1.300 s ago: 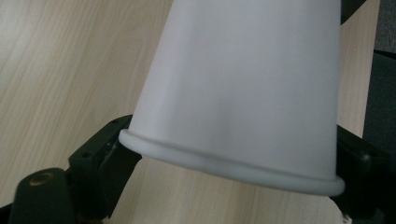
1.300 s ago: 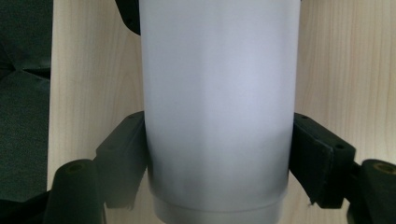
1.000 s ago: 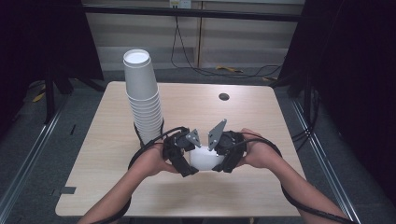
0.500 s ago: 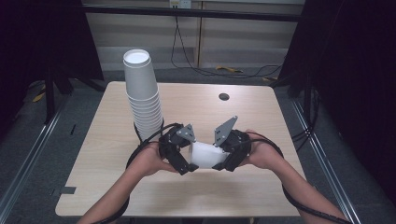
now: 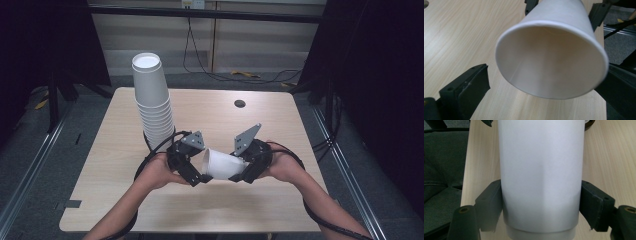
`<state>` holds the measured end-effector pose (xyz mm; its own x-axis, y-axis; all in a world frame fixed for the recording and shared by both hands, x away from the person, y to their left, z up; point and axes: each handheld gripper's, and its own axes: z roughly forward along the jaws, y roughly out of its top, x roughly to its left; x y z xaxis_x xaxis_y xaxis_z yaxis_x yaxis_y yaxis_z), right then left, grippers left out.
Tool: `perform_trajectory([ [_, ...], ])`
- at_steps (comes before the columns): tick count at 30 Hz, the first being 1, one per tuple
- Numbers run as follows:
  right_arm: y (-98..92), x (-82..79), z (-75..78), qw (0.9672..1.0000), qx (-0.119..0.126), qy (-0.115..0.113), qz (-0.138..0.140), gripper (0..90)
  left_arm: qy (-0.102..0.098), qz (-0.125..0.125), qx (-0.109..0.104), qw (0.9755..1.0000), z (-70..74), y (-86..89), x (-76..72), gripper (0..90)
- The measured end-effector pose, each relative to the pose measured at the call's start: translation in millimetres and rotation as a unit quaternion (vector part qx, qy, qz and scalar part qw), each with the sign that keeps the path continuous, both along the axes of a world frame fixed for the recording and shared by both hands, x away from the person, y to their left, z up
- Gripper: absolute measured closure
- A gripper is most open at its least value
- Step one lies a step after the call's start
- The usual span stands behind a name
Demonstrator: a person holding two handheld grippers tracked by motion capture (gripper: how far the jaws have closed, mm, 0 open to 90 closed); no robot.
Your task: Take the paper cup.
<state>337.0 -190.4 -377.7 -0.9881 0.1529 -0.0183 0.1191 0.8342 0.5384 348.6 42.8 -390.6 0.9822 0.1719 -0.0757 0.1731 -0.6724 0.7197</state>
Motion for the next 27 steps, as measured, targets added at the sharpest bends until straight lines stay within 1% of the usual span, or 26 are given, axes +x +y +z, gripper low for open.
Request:
perform_trajectory([
  [2, -1.7, 0.6, -0.2, 1.0000, 0.007, 0.001, -0.001, 26.1, 0.003, -0.001, -0.004, 1.0000, -1.5, 0.4, 0.0, 0.0],
  [3, -2.3, 0.6, -0.3, 0.9999, 0.011, 0.005, -0.001, 26.1, 0.003, -0.001, -0.003, 1.0000, -1.8, 0.5, 0.3, 0.0],
  [5, -2.8, 0.7, 0.0, 0.9998, 0.020, 0.005, -0.004, 26.0, 0.005, -0.001, -0.011, 0.9999, -3.6, 0.2, 0.0, 0.1],
  [6, -2.8, 0.7, 0.0, 0.9997, 0.022, 0.006, -0.002, 26.0, 0.005, -0.002, -0.007, 1.0000, -3.4, 0.2, 0.0, 0.3],
  [7, -2.8, 0.7, 0.0, 0.9996, 0.026, 0.006, -0.001, 26.0, 0.005, -0.002, -0.013, 0.9999, -4.1, -0.2, -0.4, 0.3],
  [8, -2.9, 1.1, -0.1, 0.9996, 0.028, 0.005, -0.001, 25.9, 0.005, -0.004, -0.014, 0.9999, -4.1, -0.2, -0.2, 0.4],
  [9, -3.1, 0.8, 0.0, 0.9995, 0.030, 0.008, -0.003, 25.9, 0.006, -0.001, -0.016, 0.9999, -4.3, -0.7, -0.5, 0.6],
  [10, -3.5, 0.7, 0.2, 0.9993, 0.036, 0.012, -0.004, 25.9, 0.003, -0.002, -0.015, 0.9999, -4.1, -0.6, -0.4, 0.7],
  [12, -3.7, 0.6, 0.1, 0.9992, 0.037, 0.010, -0.001, 25.9, 0.006, -0.004, -0.021, 0.9997, -4.5, -0.7, -0.2, 1.3],
  [14, -3.7, 0.5, -0.4, 0.9990, 0.043, 0.010, 0.002, 25.8, 0.007, -0.004, -0.023, 0.9997, -4.9, -0.8, 0.0, 1.5],
  [15, -3.6, 0.6, -0.6, 0.9989, 0.046, 0.010, 0.002, 25.8, 0.006, -0.004, -0.024, 0.9997, -4.9, -0.6, -0.1, 1.5],
  [16, -3.5, 0.3, -0.8, 0.9987, 0.049, 0.014, 0.004, 25.8, 0.008, -0.002, -0.030, 0.9995, -5.1, -0.6, -0.5, 1.7],
  [22, -2.5, 0.3, -1.1, 0.9981, 0.060, 0.016, 0.006, 25.8, 0.011, -0.003, -0.043, 0.9990, -4.7, -0.1, -0.5, 3.5],
  [25, -2.8, 0.4, -0.2, 0.9979, 0.061, 0.017, 0.007, 25.7, 0.013, -0.005, -0.047, 0.9988, -3.9, 0.8, -0.2, 4.4],
  [26, -2.9, 0.4, 0.2, 0.9979, 0.062, 0.014, 0.006, 25.7, 0.013, -0.005, -0.047, 0.9988, -3.9, 1.1, -0.2, 4.7],
  [27, -3.1, 0.5, 0.6, 0.9978, 0.063, 0.016, 0.006, 25.7, 0.014, -0.005, -0.048, 0.9987, -4.0, 1.3, -0.1, 4.8],
])
